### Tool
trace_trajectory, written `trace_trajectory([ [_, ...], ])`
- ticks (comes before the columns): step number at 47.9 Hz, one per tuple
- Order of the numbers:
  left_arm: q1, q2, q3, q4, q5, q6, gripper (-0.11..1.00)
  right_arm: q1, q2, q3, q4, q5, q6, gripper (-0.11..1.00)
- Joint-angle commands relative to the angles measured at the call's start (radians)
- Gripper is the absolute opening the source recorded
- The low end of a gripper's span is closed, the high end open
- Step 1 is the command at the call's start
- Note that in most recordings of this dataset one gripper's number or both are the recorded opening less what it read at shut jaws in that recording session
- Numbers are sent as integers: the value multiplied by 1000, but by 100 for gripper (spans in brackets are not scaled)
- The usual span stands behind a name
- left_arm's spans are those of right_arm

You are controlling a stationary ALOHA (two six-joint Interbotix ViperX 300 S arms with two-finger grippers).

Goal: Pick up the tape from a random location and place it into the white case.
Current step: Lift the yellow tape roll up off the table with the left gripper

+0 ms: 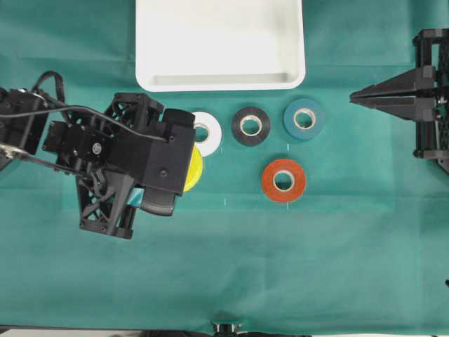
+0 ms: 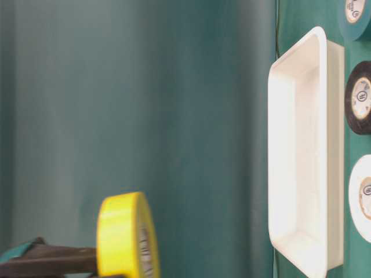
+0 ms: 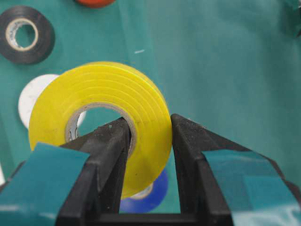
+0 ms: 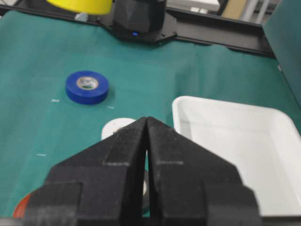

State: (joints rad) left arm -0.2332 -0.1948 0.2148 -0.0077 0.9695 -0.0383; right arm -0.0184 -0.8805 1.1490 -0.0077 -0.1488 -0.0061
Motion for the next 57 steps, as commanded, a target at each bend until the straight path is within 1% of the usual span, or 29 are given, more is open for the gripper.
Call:
trace_trajectory([
  [1, -5, -29, -60, 2, 28, 2, 23, -2, 3, -28, -2, -5, -2, 0],
  [10, -17, -31, -123, 5, 84, 5, 23, -2, 3, -28, -2, -5, -2, 0],
  [16, -18, -31, -144, 5, 103, 5, 23, -2, 3, -28, -2, -5, -2, 0],
  [43, -20, -31, -141, 9, 107, 5, 23, -2, 6, -28, -2, -3, -2, 0],
  [51, 11, -32, -138, 12, 107, 11, 23, -2, 6, -28, -2, -5, -2, 0],
  [57, 74, -43, -130, 12, 109, 37, 23, -2, 6, -26, -2, -5, -2, 0],
])
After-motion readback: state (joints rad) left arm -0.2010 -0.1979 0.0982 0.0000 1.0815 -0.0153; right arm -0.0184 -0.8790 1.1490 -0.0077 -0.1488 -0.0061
